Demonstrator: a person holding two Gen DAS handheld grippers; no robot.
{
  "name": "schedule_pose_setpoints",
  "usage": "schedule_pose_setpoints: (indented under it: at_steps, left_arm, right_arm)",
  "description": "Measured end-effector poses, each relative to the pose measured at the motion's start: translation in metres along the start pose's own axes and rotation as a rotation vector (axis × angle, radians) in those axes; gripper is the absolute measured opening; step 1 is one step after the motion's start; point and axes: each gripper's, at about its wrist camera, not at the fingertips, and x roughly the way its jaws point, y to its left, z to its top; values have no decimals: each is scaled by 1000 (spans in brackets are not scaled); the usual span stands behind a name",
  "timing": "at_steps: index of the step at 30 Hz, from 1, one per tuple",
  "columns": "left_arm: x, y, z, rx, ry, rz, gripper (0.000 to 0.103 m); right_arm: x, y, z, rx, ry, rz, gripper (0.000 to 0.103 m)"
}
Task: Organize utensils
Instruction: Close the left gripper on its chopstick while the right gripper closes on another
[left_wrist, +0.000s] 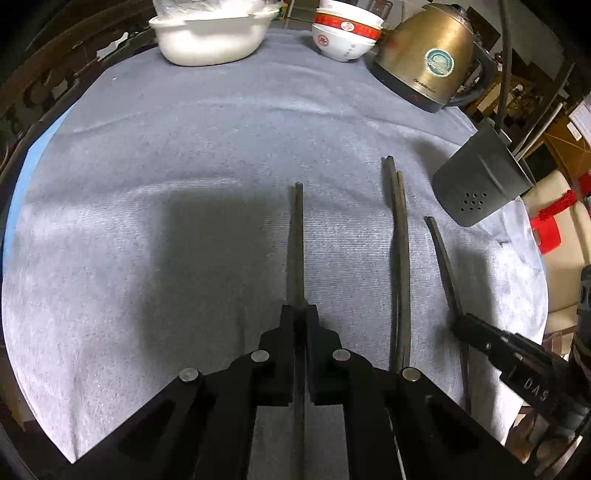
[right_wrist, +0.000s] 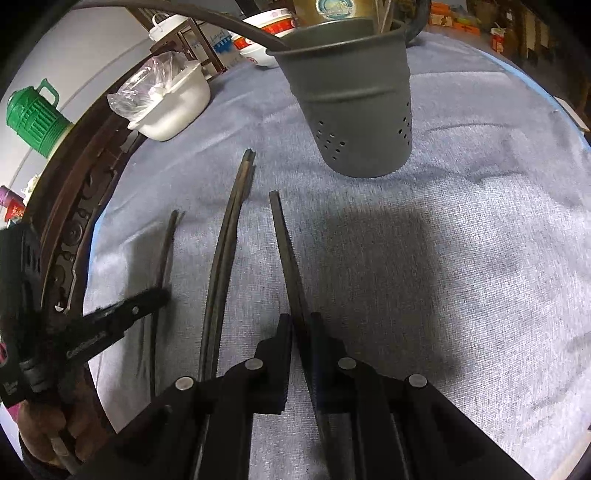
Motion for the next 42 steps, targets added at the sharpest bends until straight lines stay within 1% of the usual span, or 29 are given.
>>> schedule_pose_setpoints:
  at_steps: [1,2,3,4,5,7,9,10,12,14,16,17,18,19,20,21,22,25,28,31,34,36,38,40,42]
  left_arm:
    - [-1,1,0,-4,-2,3,10]
    - [-2,2,1,-6,0,-5,19]
    - [-3,3,2,-11,1,-12,25]
    - [-5,6,3,-19,-5,-15,36]
    - [-8,7,7,-26,-20,-12,38]
    - [-9,8,13,-22,-25,-8,38]
    - [-5,7,21,-16,-19,-5,38]
    - [-2,6,25,-10,-7,-1,38]
    - [3,4,31,0,17,8,38]
    - [8,0,35,7,35,23,38]
    - [11,-3,39,21,40,41,38]
    - [12,-4,41,24,48,46,37]
    - [12,-4,41,28,49,52,35]
    - [13,-4,42,36,52,60,26]
    - [14,-4,43,45,52,69,18]
    - [16,-3,44,51,57,70,6]
    - [16,0,45,47,59,56,6]
    - [16,9,46,29,74,10,5]
    - [16,20,47,-13,96,-38,5]
    - [17,26,47,-36,122,-68,5]
    - [16,29,51,-53,173,-74,6]
    - [23,24,60,-36,218,-65,6]
    - [26,23,65,-40,252,-60,6]
    - [29,20,69,-21,267,-46,7]
    - [31,15,70,-5,265,-36,6]
  right_arm:
    - [1,0,1,1,2,-2,14]
    - [1,1,3,-1,7,-4,16]
    - [1,3,6,-8,19,-10,17]
    - [0,4,10,-19,23,-18,19]
    - [-2,6,13,-25,17,-26,21]
    - [-10,9,23,-37,-17,-51,26]
    - [-11,12,33,-45,-21,-59,36]
    - [-10,15,40,-58,-14,-65,38]
    - [-3,21,48,-94,-1,-95,59]
    - [6,25,54,-117,19,-128,59]
    - [18,25,58,-116,50,-130,58]
    - [23,25,60,-112,60,-136,53]
    - [28,25,60,-114,74,-157,40]
    - [28,27,61,-134,61,-189,34]
    - [30,26,62,-134,75,-187,27]
    - [30,26,62,-139,76,-187,10]
    - [31,24,62,-140,88,-184,8]
    - [30,18,62,-128,85,-169,7]
    - [28,13,60,-113,91,-154,7]
    - [27,8,60,-110,102,-145,8]
    - [29,8,65,-132,133,-148,8]
    - [32,11,67,-149,153,-154,8]
    - [35,15,71,-171,171,-164,8]
    - [36,18,74,-185,180,-172,8]
    - [37,20,74,-189,183,-174,8]
